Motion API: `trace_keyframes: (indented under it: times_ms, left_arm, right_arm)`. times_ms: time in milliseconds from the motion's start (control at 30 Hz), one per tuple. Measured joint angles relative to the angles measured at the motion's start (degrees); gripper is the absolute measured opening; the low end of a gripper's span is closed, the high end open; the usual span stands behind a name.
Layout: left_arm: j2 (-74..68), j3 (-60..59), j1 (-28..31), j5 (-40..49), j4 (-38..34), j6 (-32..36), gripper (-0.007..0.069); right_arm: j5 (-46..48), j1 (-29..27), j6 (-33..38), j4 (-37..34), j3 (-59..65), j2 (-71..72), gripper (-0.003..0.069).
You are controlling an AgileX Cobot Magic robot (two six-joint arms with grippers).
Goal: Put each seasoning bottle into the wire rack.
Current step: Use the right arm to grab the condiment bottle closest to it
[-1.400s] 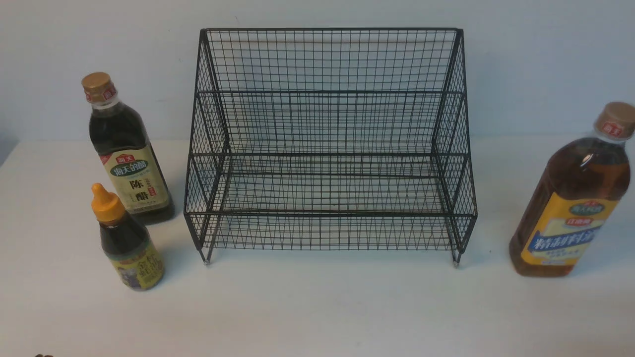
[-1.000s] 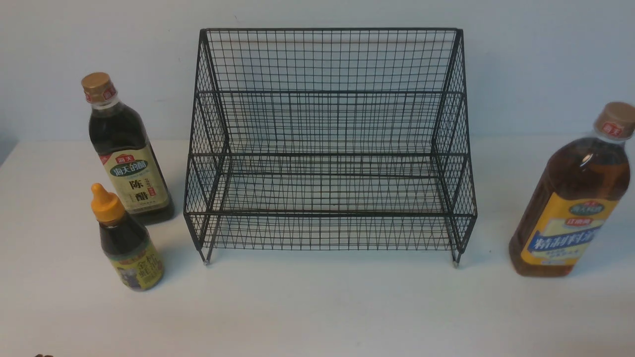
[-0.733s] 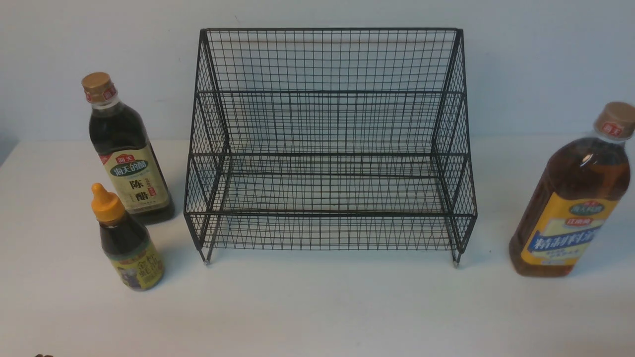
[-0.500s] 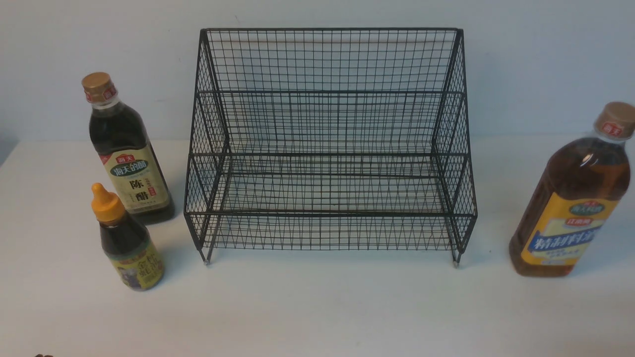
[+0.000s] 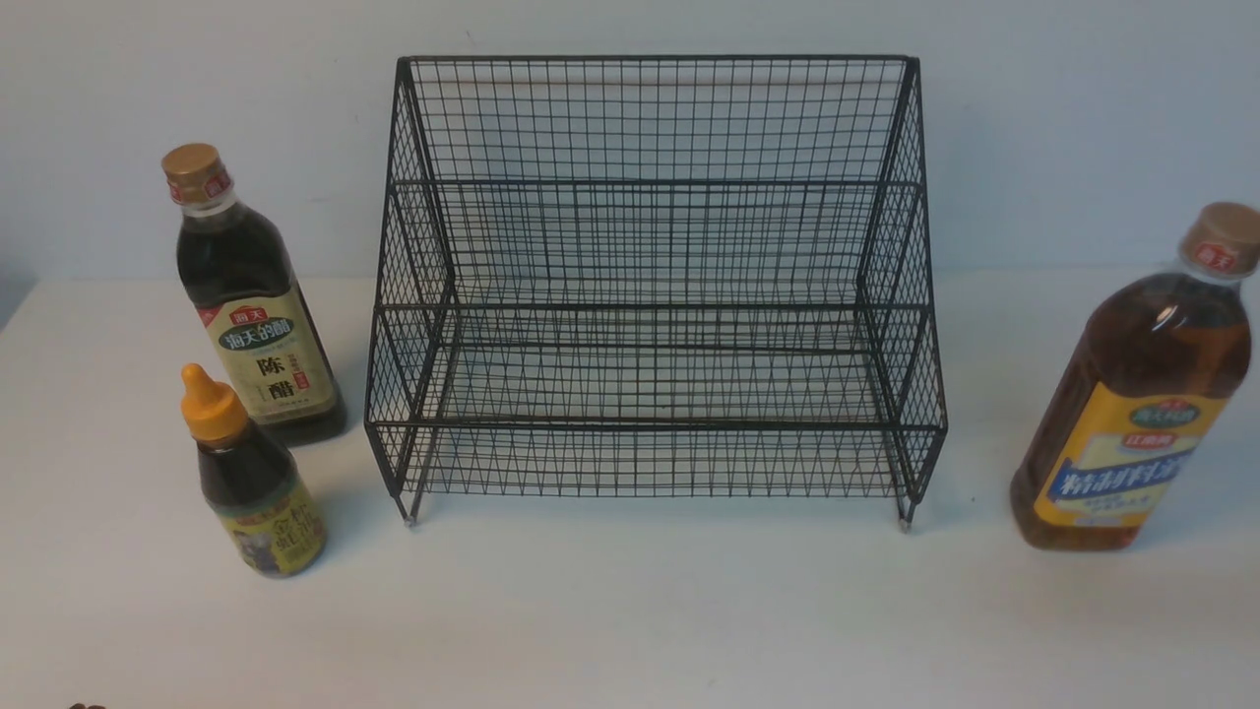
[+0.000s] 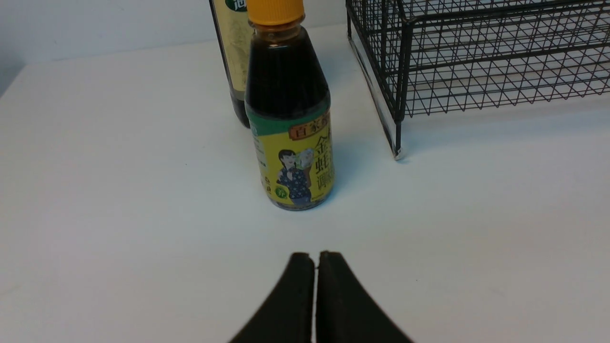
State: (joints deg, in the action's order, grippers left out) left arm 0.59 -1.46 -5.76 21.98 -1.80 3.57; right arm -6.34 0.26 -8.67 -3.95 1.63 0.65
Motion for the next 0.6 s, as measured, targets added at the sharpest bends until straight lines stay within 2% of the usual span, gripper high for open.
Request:
trace_keyframes:
  times_ms: [100,267,400,533,600]
  left_arm:
    - [0.00,0.00,0.00,0.00,0.00,0.00,-0.0005]
    - [0.00,0.00,0.00,0.00,0.00,0.00,-0.0005]
    - [0.00,0.00,0.00,0.00,0.00,0.00,-0.0005]
    - [0.00,0.00,0.00,0.00,0.00,0.00,-0.0005]
    - [0.00,0.00,0.00,0.00,0.00,0.00,-0.0005]
  right_arm:
    - [-4.77,-0.06,0.25,-0.14,0.00,0.00,-0.0014]
    - [-7.15,-0.06,-1.19,-0.75,0.00,0.00,-0.0014]
    - [-18.18,-0.36,-2.94,-1.83,-0.23,-1.06,-0.0014]
    - [-18.00,-0.41,-0.74,-1.69,-6.70,-11.53,-0.0014]
    - [-17.59,-0.41,0.94,0.10,-12.93,-22.40,-0.0013]
